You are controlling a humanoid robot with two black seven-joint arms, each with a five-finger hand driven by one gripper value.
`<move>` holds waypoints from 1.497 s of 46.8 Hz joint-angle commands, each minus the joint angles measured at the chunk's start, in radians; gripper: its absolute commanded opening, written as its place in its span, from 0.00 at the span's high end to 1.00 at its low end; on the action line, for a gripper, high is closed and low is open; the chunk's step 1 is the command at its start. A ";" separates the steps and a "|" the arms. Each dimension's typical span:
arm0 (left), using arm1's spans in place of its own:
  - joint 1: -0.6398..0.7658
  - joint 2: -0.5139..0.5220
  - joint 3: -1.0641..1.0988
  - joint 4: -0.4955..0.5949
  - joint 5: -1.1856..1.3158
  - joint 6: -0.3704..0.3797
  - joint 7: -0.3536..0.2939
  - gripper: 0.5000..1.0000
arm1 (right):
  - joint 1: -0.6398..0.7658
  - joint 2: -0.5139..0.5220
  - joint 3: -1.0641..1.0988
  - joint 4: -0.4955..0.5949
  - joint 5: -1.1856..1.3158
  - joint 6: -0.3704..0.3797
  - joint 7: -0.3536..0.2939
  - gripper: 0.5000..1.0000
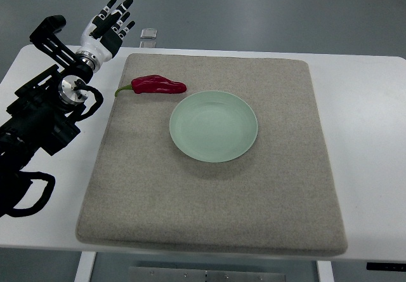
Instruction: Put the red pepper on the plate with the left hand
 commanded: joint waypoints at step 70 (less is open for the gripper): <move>-0.002 0.008 0.013 -0.006 0.006 0.002 -0.003 0.01 | 0.000 0.000 0.000 0.000 0.001 0.000 0.000 0.14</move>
